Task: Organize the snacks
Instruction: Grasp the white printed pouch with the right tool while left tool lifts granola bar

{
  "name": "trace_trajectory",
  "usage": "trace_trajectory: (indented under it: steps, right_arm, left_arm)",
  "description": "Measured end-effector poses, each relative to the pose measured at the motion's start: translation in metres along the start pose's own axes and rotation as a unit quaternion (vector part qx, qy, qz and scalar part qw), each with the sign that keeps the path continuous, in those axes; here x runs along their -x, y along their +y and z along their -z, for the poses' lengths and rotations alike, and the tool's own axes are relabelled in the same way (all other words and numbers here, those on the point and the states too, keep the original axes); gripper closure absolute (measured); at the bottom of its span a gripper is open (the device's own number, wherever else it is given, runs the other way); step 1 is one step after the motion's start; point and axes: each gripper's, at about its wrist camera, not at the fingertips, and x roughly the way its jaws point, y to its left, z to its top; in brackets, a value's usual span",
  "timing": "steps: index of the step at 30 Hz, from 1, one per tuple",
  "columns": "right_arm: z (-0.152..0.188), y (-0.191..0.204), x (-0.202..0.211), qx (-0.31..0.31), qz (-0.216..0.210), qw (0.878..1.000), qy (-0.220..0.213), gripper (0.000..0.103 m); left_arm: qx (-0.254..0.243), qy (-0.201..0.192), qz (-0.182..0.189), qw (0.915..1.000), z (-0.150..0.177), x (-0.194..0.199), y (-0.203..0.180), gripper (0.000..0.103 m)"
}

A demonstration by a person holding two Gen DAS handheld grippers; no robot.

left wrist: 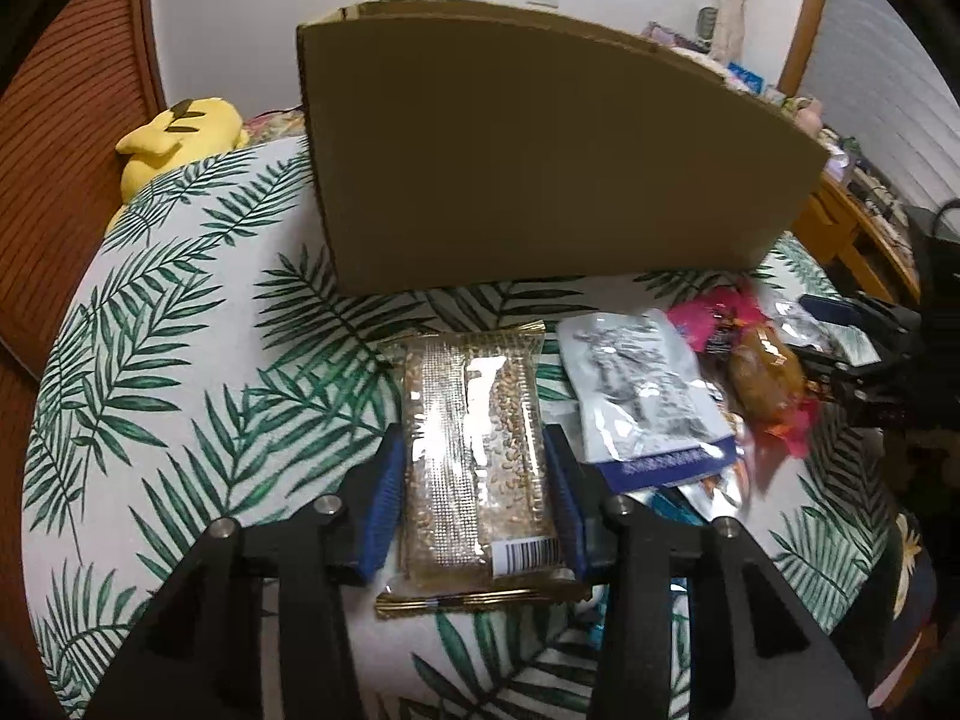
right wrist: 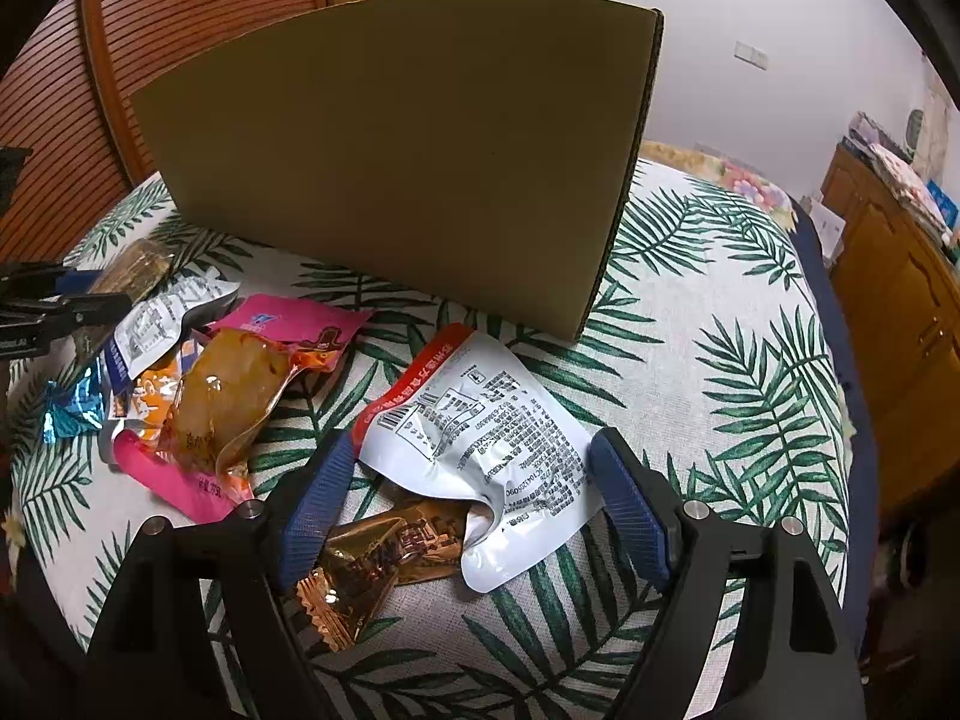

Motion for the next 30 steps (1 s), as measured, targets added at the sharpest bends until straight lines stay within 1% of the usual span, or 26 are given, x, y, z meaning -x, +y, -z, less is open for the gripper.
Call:
trace_trajectory:
  steps: [5, 8, 10, 11, 12, 14, 17, 19, 22, 25, 30]
  right_arm:
    - [-0.004, -0.002, 0.000, 0.007, -0.002, 1.000, 0.027, 0.023]
    - [-0.007, -0.004, 0.002, 0.006, -0.005, 0.999, 0.047, 0.028]
    - [-0.008, -0.004, 0.004, 0.003, -0.004, 0.998, 0.055, 0.033]
    - [-0.008, -0.003, 0.004, 0.003, -0.003, 0.998, 0.058, 0.034]
    - [-0.009, -0.001, 0.005, 0.006, -0.001, 0.998, 0.061, 0.038]
    - [-0.009, 0.003, 0.006, 0.014, 0.004, 0.998, 0.065, 0.039]
    - [-0.009, 0.008, 0.008, 0.024, 0.014, 0.997, 0.071, 0.046]
    - [-0.010, 0.012, 0.008, 0.028, 0.024, 0.996, 0.078, 0.049]
    - [-0.011, 0.012, 0.009, 0.022, 0.029, 0.996, 0.077, 0.054]
    - [-0.009, 0.008, 0.015, 0.009, 0.027, 0.997, 0.067, 0.057]
    - [-0.004, 0.006, 0.027, -0.009, 0.027, 0.998, 0.047, 0.058]
  left_arm:
    - [-0.004, -0.021, 0.018, 0.9996, 0.002, 0.019, -0.001, 0.060]
    - [-0.004, -0.030, 0.031, 0.9991, 0.002, 0.027, 0.001, 0.060]
    - [-0.006, -0.036, 0.040, 0.9985, 0.002, 0.033, 0.002, 0.060]
    - [-0.007, -0.038, 0.043, 0.9983, 0.000, 0.033, 0.001, 0.060]
    - [-0.008, -0.040, 0.045, 0.9981, 0.001, 0.035, 0.001, 0.060]
    - [-0.011, -0.043, 0.050, 0.9977, 0.002, 0.036, -0.001, 0.060]
    - [-0.012, -0.043, 0.058, 0.9973, 0.004, 0.037, -0.004, 0.060]
    - [-0.010, -0.042, 0.062, 0.9971, 0.005, 0.037, -0.003, 0.060]
    - [-0.007, -0.043, 0.066, 0.9969, 0.007, 0.037, -0.002, 0.060]
    - [-0.008, -0.042, 0.068, 0.9967, 0.009, 0.038, -0.003, 0.060]
    - [-0.010, -0.042, 0.071, 0.9965, 0.010, 0.038, -0.006, 0.060]
